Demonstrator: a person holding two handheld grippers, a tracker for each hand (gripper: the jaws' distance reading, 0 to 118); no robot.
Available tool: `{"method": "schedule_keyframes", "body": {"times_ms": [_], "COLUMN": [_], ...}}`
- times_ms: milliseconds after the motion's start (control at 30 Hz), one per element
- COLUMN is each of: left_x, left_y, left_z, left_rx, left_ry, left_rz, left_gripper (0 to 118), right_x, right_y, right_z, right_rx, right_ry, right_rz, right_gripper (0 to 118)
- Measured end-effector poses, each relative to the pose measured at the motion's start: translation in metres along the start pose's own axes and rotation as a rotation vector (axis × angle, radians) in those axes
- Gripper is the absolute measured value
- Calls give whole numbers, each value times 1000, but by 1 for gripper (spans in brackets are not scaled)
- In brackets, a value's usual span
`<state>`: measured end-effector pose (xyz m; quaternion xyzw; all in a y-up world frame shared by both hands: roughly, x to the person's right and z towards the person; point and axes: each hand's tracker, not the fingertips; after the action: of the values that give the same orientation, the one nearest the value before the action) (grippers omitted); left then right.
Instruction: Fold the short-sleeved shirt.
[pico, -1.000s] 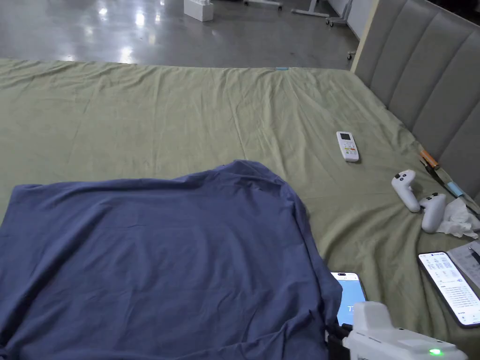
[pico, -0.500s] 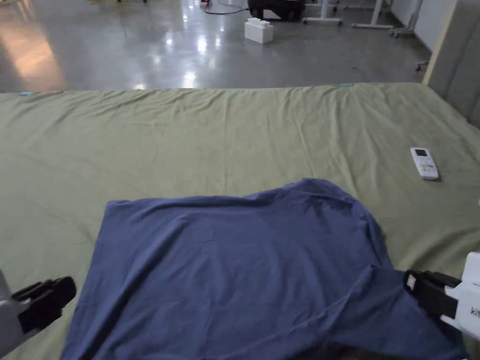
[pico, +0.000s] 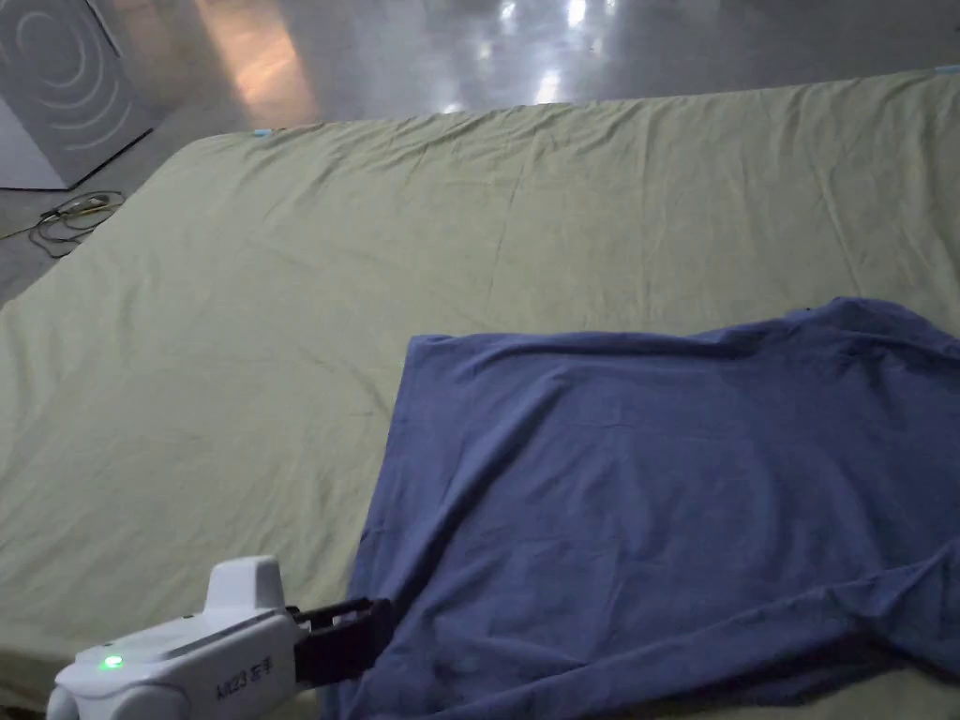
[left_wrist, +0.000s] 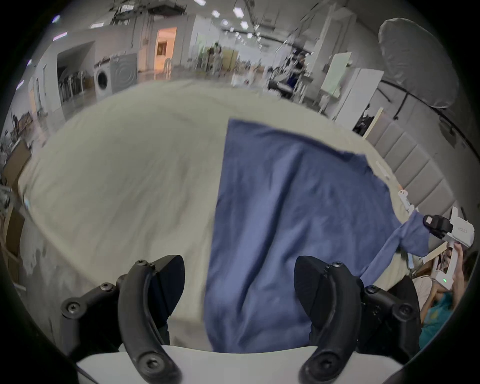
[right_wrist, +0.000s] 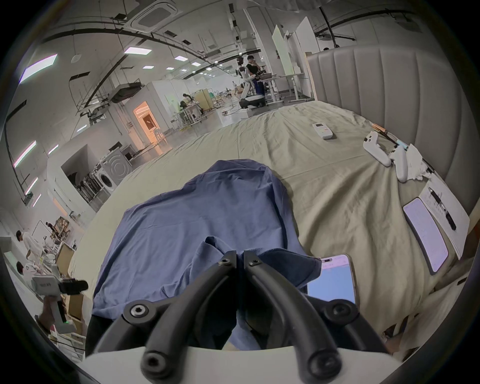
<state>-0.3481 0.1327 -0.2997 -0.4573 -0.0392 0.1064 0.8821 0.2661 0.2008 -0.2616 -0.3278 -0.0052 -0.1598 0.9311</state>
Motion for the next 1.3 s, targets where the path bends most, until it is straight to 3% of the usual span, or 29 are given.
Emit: {"method": "schedule_keyframes", "body": {"times_ms": [133, 200, 333, 367, 467, 500, 600, 700, 833, 967, 1300], "left_x": [-10, -3, 12, 15, 20, 20, 18, 24, 16, 11, 45], "left_y": [-26, -30, -31, -34, -35, -33, -31, -31, -9, 36, 155], "left_z": [-10, -4, -4, -7, -6, -4, -1, 1, 17, 19, -50], "left_rx": [-99, -30, -106, -119, -89, -80, -101, -68, 6, 72, 147], "left_ry": [28, 36, 55, 68, 157, 126, 18, 57, -58, -116, -102], "left_rz": [99, 50, -1, -38, -75, -120, -27, -85, 66, 114, 50], "left_gripper": [88, 87, 81, 76, 24, 18, 7, 6, 6, 6, 6], "right_x": [0, -3, -8, -8, -13, -12, -14, -12, -7, -4, 9], "right_y": [1, 1, 2, 2, 1, 0, -2, -4, -2, 11, 71], "right_z": [14, 19, 20, 19, 18, 17, 18, 21, 28, 24, -71], "right_rx": [10, 16, 22, 26, 29, 26, 24, 25, 34, 59, 46], "right_ry": [-12, -12, -6, -1, 9, 16, 21, 16, 11, 3, -25], "right_rz": [7, 15, 30, 35, 32, 29, 31, 18, 15, 24, 0], "right_gripper": [4, 4, 4, 4, 4, 4, 4, 4, 4, 4, 4]}}
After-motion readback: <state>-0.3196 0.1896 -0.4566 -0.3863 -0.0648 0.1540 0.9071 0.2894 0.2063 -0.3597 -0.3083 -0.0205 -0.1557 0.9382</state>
